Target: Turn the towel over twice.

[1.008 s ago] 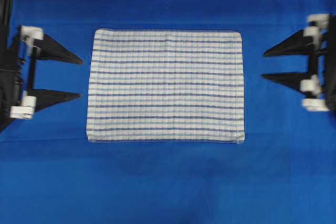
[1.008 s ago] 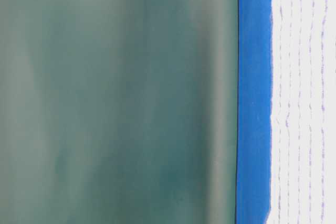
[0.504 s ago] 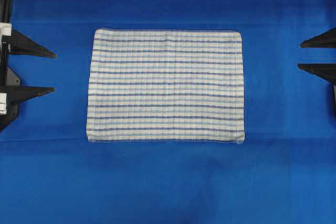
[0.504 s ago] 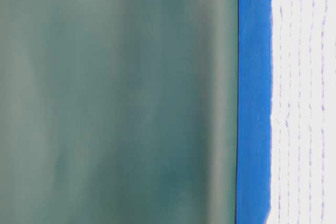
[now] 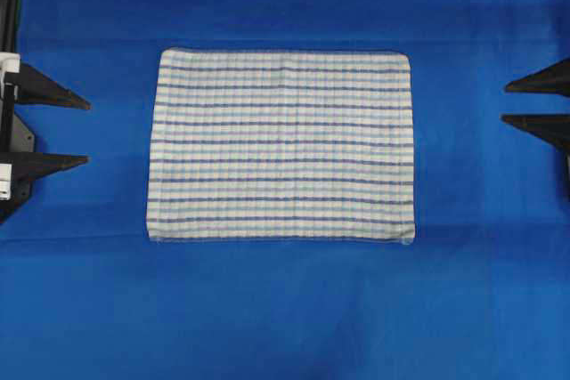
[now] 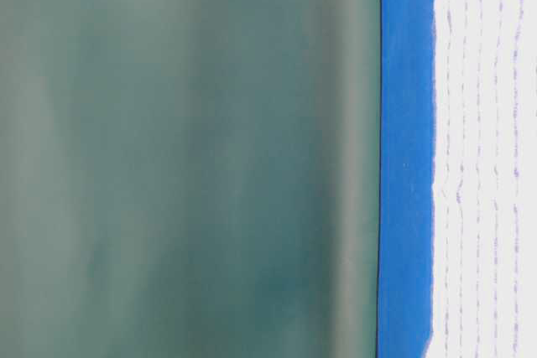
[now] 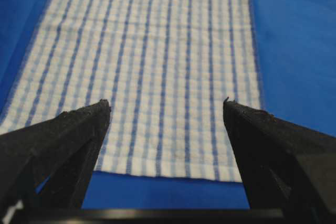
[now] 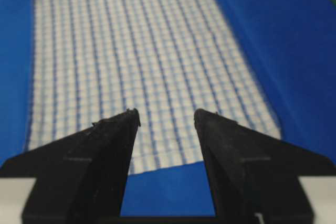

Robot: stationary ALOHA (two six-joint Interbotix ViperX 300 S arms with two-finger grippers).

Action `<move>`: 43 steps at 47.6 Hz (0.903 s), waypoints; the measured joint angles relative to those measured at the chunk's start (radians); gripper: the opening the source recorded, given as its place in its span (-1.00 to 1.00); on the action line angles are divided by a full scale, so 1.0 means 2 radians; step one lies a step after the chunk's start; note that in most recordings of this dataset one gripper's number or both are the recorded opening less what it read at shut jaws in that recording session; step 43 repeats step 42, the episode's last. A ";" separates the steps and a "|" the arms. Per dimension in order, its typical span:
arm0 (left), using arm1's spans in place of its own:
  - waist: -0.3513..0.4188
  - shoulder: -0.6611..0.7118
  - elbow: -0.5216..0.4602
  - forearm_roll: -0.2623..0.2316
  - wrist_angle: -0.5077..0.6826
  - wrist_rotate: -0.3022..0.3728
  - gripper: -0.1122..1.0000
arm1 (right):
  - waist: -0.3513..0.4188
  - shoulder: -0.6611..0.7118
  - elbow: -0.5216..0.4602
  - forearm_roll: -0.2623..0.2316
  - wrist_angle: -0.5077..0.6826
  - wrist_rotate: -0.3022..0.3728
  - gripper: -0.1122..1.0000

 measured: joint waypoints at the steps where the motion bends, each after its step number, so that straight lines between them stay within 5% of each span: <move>1: 0.000 -0.001 0.000 0.000 0.000 0.000 0.71 | 0.000 0.001 0.001 0.000 -0.002 -0.001 0.18; 43: -0.001 -0.002 0.001 0.000 0.000 0.000 0.71 | 0.000 0.005 0.002 0.001 -0.005 0.000 0.18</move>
